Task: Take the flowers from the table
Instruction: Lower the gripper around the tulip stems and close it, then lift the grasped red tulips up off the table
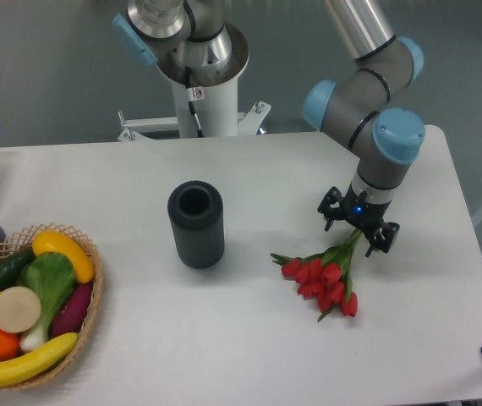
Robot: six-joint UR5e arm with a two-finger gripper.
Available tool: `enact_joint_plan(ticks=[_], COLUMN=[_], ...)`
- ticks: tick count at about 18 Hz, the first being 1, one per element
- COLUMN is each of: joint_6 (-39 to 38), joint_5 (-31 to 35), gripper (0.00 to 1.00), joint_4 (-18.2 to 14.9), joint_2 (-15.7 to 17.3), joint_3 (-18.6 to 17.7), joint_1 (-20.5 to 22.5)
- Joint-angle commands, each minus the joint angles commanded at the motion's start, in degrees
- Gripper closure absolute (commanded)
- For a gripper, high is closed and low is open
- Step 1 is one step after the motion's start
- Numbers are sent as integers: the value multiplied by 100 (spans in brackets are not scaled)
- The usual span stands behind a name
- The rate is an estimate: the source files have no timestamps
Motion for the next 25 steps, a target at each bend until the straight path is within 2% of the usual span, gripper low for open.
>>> enact_joint_plan(ticks=[4,7,11,12,16,18,21,25], joint_6=[-35,-35,-18,-18,-35,-35,-44,-44], joint_5=[0,0,0,0,0,0,0,0], gripper=[1,8,25,34,51,53,63,66], joint_4=[9,35,53,53,35,35,53,53], joint_2=[-35,-35,-35,-27,-18,0,0,-18], joint_3=[-17,-18,-35,-35,-9,0,9,114], joint_1=[-44,-44,-44,-35,-44,-35,-35,-35])
